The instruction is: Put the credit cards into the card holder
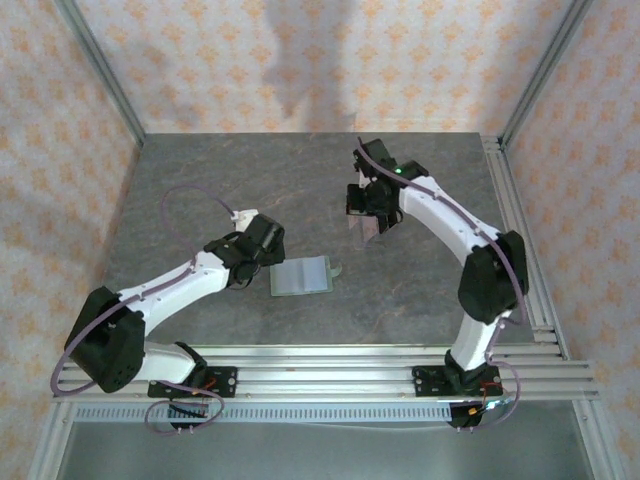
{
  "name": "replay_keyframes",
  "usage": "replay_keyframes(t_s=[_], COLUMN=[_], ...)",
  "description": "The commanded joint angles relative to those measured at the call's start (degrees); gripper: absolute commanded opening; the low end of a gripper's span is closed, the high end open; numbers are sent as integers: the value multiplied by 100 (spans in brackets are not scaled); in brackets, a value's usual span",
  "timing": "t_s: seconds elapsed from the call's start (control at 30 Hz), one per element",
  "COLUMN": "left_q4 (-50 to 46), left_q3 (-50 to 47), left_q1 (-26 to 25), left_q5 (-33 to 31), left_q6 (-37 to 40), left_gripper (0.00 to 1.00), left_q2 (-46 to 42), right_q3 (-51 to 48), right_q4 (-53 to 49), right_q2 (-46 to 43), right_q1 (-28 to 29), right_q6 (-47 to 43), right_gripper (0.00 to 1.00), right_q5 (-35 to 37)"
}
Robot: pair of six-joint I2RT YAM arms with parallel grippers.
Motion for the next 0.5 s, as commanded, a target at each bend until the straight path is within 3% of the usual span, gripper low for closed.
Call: replay_keyframes(t_s=[0.0, 0.17, 0.27, 0.47], left_q4=[-203, -102, -50, 262], left_q3=[-142, -265, -382, -717], left_q1=[-51, -51, -51, -136], left_q5=[-218, 254, 490, 853], left_q6=[282, 563, 609, 539], left_gripper=[100, 100, 99, 98], left_q2=[-145, -160, -164, -192], right_q3=[-628, -2256, -3123, -4102], right_q4=[750, 2959, 4224, 5432], right_q2=[-556, -1323, -1534, -1492], right_q1=[3, 315, 689, 1194], right_q6=[486, 1529, 2102, 2529], right_gripper=[0, 0, 0, 0], right_q5=[-734, -1639, -1659, -1349])
